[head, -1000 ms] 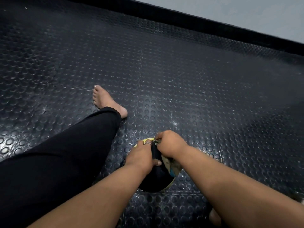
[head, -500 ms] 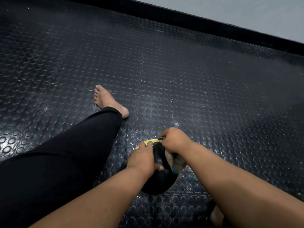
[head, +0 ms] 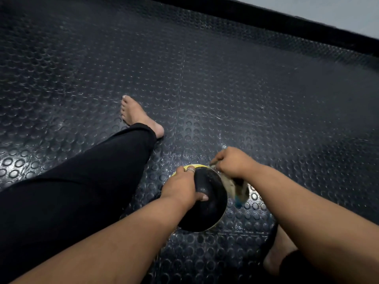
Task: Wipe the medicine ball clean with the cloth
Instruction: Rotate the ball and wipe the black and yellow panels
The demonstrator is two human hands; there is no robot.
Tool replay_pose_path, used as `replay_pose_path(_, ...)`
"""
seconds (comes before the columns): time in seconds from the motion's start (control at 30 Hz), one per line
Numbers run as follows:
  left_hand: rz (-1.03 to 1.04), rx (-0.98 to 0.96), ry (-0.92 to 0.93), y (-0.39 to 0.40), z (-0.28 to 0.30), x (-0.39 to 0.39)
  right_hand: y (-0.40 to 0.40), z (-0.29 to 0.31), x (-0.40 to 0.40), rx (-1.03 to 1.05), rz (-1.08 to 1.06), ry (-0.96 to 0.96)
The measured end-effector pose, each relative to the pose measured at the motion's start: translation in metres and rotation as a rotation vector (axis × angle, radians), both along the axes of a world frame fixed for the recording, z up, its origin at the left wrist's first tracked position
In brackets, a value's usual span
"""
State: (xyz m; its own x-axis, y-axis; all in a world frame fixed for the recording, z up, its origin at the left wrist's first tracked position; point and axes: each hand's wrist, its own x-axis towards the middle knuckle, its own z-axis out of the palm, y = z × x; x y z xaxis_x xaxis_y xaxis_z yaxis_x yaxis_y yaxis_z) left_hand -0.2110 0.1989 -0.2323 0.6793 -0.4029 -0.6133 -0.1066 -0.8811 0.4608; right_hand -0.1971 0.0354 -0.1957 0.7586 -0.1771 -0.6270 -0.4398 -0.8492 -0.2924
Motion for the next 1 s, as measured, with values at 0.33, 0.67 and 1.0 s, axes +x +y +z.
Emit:
replay_pose_path(0.33, 0.074, -0.048, 0.032, 0.001, -0.003, 0.004, 0.009, -0.007, -0.017, 0.124, 0.001, 0.018)
replay_pose_path(0.67, 0.085, -0.052, 0.035, 0.0, -0.001, 0.008, 0.007, -0.025, 0.007, 0.07, -0.025, -0.009)
replay_pose_path(1.0, 0.051, -0.048, 0.022, -0.003, 0.001, -0.001, -0.009, 0.0, 0.011, 0.008, 0.106, 0.046)
